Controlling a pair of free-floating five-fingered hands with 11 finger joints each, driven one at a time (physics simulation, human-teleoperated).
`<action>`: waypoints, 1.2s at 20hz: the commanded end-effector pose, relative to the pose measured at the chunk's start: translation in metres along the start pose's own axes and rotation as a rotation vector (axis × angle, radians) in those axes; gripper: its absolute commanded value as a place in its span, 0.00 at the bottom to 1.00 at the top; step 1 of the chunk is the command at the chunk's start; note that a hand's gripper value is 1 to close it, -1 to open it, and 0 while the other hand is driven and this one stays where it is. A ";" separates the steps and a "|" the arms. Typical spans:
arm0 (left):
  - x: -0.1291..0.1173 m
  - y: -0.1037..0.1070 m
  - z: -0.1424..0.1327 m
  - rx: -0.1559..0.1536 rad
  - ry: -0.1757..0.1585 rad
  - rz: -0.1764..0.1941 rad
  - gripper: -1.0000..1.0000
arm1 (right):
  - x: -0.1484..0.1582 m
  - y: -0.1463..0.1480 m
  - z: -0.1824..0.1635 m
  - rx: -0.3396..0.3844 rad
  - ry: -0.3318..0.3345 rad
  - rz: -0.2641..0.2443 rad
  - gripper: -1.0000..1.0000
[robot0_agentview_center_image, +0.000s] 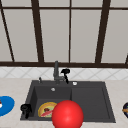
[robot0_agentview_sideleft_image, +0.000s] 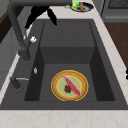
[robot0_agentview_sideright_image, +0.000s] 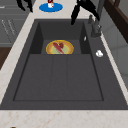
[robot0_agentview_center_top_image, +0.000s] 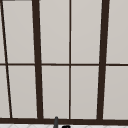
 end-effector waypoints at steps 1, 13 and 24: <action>0.000 0.000 0.000 0.000 0.000 0.000 0.50 | -0.002 0.000 -0.019 0.119 -0.003 0.008 0.00; 0.000 0.000 0.000 0.000 0.000 0.000 0.50 | -0.016 0.014 -0.074 0.289 -0.013 -0.089 1.00; 0.000 0.000 0.000 0.000 0.000 0.000 0.50 | -0.021 0.010 -0.059 0.082 0.029 -0.002 0.00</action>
